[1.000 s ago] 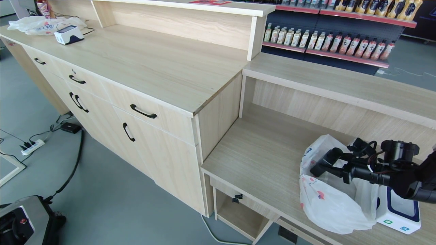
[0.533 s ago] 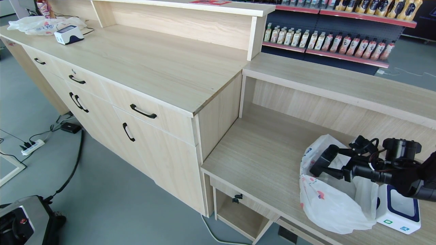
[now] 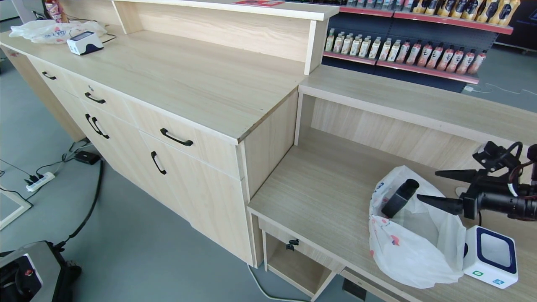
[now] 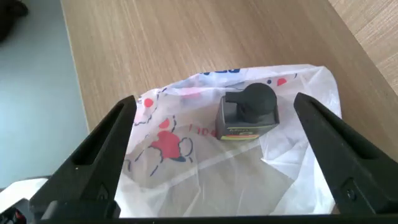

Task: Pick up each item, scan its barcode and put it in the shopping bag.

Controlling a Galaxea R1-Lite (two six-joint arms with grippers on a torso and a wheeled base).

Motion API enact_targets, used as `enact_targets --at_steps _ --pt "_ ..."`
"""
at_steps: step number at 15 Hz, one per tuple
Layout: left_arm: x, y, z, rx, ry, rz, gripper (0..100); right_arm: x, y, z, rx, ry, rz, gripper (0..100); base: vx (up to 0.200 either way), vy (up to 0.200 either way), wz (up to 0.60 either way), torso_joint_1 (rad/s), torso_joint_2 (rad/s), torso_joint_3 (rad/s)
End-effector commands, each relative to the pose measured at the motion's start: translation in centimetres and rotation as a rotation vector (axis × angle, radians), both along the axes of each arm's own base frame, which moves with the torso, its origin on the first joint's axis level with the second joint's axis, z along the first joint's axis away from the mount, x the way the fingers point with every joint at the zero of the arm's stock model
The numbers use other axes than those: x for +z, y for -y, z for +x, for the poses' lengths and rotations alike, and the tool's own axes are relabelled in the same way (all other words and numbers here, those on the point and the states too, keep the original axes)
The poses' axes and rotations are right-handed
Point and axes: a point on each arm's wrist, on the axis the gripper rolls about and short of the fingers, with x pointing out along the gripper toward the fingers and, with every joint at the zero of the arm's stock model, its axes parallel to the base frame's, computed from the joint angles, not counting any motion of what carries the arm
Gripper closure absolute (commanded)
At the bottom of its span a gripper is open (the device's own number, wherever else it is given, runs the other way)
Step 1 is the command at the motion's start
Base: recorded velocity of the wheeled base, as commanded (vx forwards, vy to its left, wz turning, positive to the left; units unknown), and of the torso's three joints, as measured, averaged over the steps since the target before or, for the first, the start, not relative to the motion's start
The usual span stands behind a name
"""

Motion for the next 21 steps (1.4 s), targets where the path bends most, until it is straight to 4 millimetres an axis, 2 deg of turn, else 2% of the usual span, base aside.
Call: enact_targets --at_steps 1,5,6,8,9,10,11,12,13,14,16,18,21 --pt "0.0 0.0 0.0 0.001 0.0 -0.001 0 5.0 -1.6 -7.5 0.037 0.155 -0.191 0 0.0 0.0 -0.6 -0.002 0.01 -0.002" --pt "0.0 0.0 0.0 0.001 0.0 0.001 0 8.4 -4.2 -11.1 0.09 0.329 -0.245 0 0.0 0.0 -0.6 0.004 0.0 0.002" --pt "0.0 0.0 0.0 0.001 0.0 -0.001 0 9.6 -4.7 -12.5 0.079 0.385 -0.257 0 0.0 0.0 -0.6 -0.002 0.0 0.002" --pt "0.0 0.0 0.0 0.001 0.0 -0.001 0 11.1 -5.0 -14.1 -0.035 0.405 -0.226 0 0.0 0.0 -0.6 0.0 0.0 0.007" --pt "0.0 0.0 0.0 0.001 0.0 -0.001 0 11.9 -4.9 -14.5 -0.194 0.38 -0.191 0 0.0 0.0 -0.6 0.002 0.0 -0.002" --pt "0.0 0.0 0.0 0.001 0.0 -0.001 0 12.1 -4.8 -14.5 -0.262 0.365 -0.177 0 0.0 0.0 -0.6 -0.002 0.01 0.002" --pt "0.0 0.0 0.0 0.0 0.0 -0.001 0 11.8 -4.4 -14.2 -0.396 0.316 -0.153 0 0.0 0.0 -0.6 0.002 0.0 0.002" --pt "0.0 0.0 0.0 0.0 0.0 -0.001 0 11.5 -4.1 -14.1 -0.46 0.292 -0.151 0 0.0 0.0 -0.6 0.002 0.01 0.007" --pt "0.0 0.0 0.0 0.001 0.0 -0.001 0 10.5 -3.6 -13.7 -0.549 0.236 -0.156 0 0.0 0.0 -0.6 0.002 0.0 0.002" --pt "0.0 0.0 0.0 0.001 0.0 -0.001 0 8.7 -1.9 -12.0 -0.645 0.129 -0.183 0 0.0 0.0 -0.6 -0.002 0.0 0.002" --pt "0.0 0.0 0.0 0.001 0.0 -0.001 0 6.7 0.5 -9.4 -0.695 0.027 -0.211 0 0.0 0.0 -0.6 0.0 0.0 0.002" --pt "0.0 0.0 0.0 0.0 0.0 0.001 0 4.1 3.5 -7.5 -0.765 -0.066 -0.208 0 0.0 0.0 0.0 0.0 0.0 0.0" --pt "0.0 0.0 0.0 0.001 0.0 -0.001 0 1.4 7.3 -5.1 -0.822 -0.071 -0.198 0 0.0 0.0 0.0 0.0 0.0 0.0"
